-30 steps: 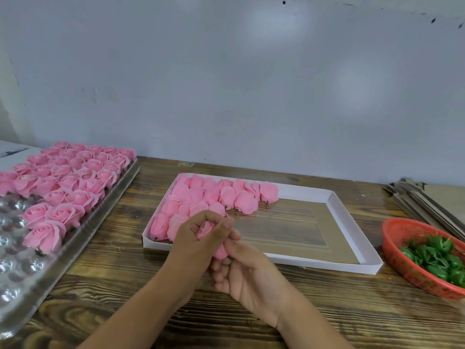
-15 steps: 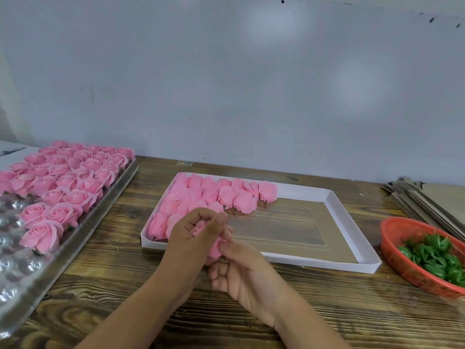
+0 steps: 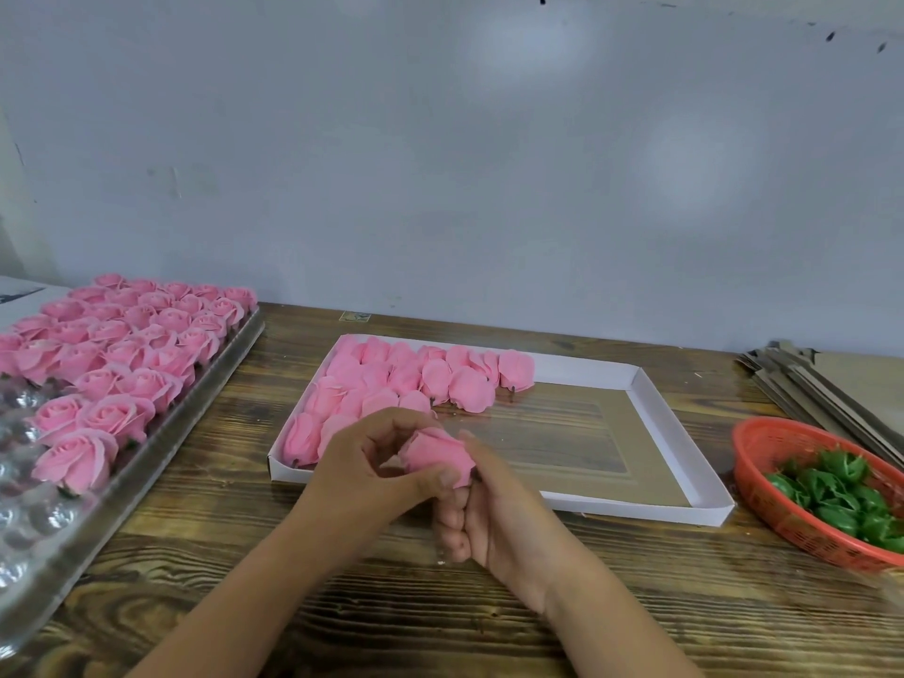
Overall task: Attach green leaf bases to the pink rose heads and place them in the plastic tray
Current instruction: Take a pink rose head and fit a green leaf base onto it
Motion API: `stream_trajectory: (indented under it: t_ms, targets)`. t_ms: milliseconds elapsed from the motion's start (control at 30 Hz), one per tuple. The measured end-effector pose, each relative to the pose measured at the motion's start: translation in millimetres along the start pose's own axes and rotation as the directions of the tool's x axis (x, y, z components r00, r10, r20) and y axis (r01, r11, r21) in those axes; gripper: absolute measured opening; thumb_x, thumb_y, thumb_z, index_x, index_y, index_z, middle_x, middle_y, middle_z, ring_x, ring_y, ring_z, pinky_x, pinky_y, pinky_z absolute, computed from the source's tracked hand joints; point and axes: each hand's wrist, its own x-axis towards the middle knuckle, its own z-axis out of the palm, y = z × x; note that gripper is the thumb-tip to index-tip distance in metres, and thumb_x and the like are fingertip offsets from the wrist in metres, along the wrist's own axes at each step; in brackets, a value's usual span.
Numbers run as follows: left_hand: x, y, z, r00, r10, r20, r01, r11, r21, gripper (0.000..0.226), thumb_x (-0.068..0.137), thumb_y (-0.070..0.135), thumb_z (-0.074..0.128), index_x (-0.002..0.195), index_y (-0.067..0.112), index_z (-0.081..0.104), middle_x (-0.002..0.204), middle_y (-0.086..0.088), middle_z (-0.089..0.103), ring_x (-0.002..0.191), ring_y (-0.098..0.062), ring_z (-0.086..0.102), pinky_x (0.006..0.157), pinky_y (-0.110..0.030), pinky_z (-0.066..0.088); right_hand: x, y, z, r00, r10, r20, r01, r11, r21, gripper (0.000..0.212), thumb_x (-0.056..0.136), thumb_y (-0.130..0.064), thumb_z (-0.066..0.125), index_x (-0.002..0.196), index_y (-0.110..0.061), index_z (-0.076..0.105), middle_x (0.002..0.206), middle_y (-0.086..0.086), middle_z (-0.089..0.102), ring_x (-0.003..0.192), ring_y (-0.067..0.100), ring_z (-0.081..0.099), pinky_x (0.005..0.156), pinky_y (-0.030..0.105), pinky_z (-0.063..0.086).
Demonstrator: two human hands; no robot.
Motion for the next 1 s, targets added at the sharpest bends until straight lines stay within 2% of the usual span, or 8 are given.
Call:
stream_trajectory:
  t_ms: [100, 233, 367, 600, 667, 800, 933, 1000]
  targets:
    - [0.8, -1.8, -1.1, 1.0, -0.002, -0.02, 0.002, 1.0, 0.03, 0.032, 0.06, 0.031, 0.085, 0.09, 0.04, 0.075, 0.098, 0.007, 0.076, 0.092, -0.006, 0.071, 0.073, -0.012, 0.053, 1.7, -1.9, -1.9, 0.987, -0.101, -0.126, 0.08, 0.984, -0.16, 0.052, 0.097, -0.055, 0.042, 0.096, -0.009, 0.066, 0.073, 0.006, 0.066, 0.059, 0.016, 0.057, 0.053, 0.026, 0.047]
    - [2.9, -6.3, -3.4, 0.996, -0.039, -0.083, 0.045, 0.997, 0.062, 0.032, 0.062, 0.034, 0.083, 0.093, 0.034, 0.074, 0.097, 0.006, 0.076, 0.091, -0.01, 0.071, 0.075, -0.017, 0.056, -0.6, -7.2, -9.9, 0.956, -0.281, -0.086, 0.271, 0.956, -0.113, 0.025, 0.096, -0.03, 0.062, 0.116, -0.017, 0.068, 0.107, 0.014, 0.07, 0.084, 0.017, 0.066, 0.071, 0.028, 0.055]
    - [2.7, -7.8, -5.5, 0.994, -0.093, -0.052, 0.094, 0.996, 0.006, 0.028, 0.064, 0.034, 0.083, 0.091, 0.039, 0.074, 0.103, 0.003, 0.076, 0.097, -0.018, 0.072, 0.08, -0.03, 0.06, -1.8, -7.6, -14.0, 0.943, -0.312, -0.112, 0.299, 0.947, -0.116, 0.021, 0.092, -0.009, 0.065, 0.112, -0.011, 0.071, 0.091, 0.012, 0.069, 0.074, 0.014, 0.065, 0.069, 0.024, 0.055]
    - [1.8, -5.2, -6.4, 0.996, -0.087, -0.025, 0.089, 0.993, 0.083, 0.026, 0.063, 0.039, 0.08, 0.089, 0.042, 0.076, 0.099, 0.011, 0.075, 0.09, -0.01, 0.07, 0.072, -0.015, 0.056, -2.9, -7.7, -12.7, 0.959, -0.258, -0.119, 0.241, 0.96, -0.145, 0.022, 0.098, -0.026, 0.057, 0.107, -0.014, 0.073, 0.074, 0.012, 0.065, 0.066, 0.016, 0.063, 0.066, 0.026, 0.056]
    - [1.6, -5.0, -6.1, 0.996, -0.085, -0.029, 0.088, 0.992, 0.091, 0.026, 0.064, 0.037, 0.08, 0.089, 0.043, 0.075, 0.098, 0.014, 0.075, 0.09, -0.006, 0.07, 0.071, -0.012, 0.055, -2.7, -7.5, -11.2, 0.958, -0.257, -0.126, 0.236, 0.958, -0.16, 0.021, 0.098, -0.028, 0.057, 0.106, -0.016, 0.073, 0.078, 0.012, 0.067, 0.069, 0.016, 0.065, 0.068, 0.027, 0.057]
    - [1.8, -6.9, -5.3, 0.994, -0.097, -0.041, 0.101, 0.987, 0.122, 0.027, 0.076, 0.024, 0.083, 0.09, 0.046, 0.074, 0.093, 0.015, 0.075, 0.084, -0.002, 0.07, 0.068, -0.013, 0.054, -3.0, -4.5, -9.1, 0.939, -0.322, -0.119, 0.295, 0.934, -0.202, 0.019, 0.095, -0.017, 0.064, 0.111, -0.022, 0.072, 0.113, 0.014, 0.068, 0.097, 0.021, 0.07, 0.084, 0.033, 0.058]
    - [1.9, -8.8, -7.2, 0.991, -0.13, -0.019, 0.131, 0.983, 0.13, 0.028, 0.076, 0.027, 0.083, 0.093, 0.047, 0.073, 0.099, 0.014, 0.075, 0.092, -0.008, 0.071, 0.073, -0.022, 0.059, -3.3, -6.3, -10.3, 0.916, -0.377, -0.138, 0.334, 0.907, -0.256, 0.018, 0.093, -0.014, 0.066, 0.109, -0.017, 0.073, 0.11, 0.012, 0.072, 0.103, 0.026, 0.07, 0.091, 0.042, 0.058]
    - [2.0, -9.4, -7.7, 0.992, -0.129, -0.009, 0.129, 0.983, 0.131, 0.029, 0.077, 0.025, 0.083, 0.094, 0.047, 0.073, 0.101, 0.014, 0.075, 0.095, -0.008, 0.071, 0.074, -0.023, 0.06, -3.2, -8.2, -11.4, 0.918, -0.364, -0.155, 0.314, 0.909, -0.272, 0.017, 0.093, -0.019, 0.065, 0.107, -0.019, 0.075, 0.108, 0.008, 0.073, 0.101, 0.023, 0.07, 0.088, 0.038, 0.058]
